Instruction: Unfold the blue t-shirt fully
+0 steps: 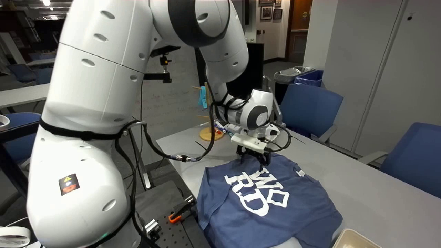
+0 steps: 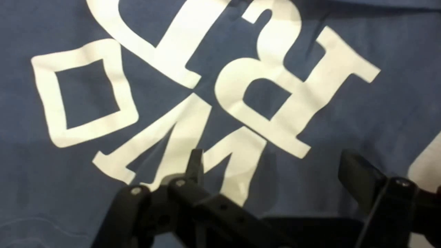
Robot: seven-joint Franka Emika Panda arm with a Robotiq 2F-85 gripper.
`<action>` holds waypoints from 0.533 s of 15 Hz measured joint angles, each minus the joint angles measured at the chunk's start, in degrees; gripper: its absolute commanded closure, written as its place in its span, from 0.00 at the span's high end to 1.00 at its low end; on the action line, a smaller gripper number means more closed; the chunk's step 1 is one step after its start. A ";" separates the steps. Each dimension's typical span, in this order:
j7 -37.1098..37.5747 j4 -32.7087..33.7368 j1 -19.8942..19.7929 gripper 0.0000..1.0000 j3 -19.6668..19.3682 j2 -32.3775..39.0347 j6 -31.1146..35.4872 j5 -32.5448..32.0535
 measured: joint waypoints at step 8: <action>19.15 8.97 1.30 1.00 -8.59 10.56 4.88 0.12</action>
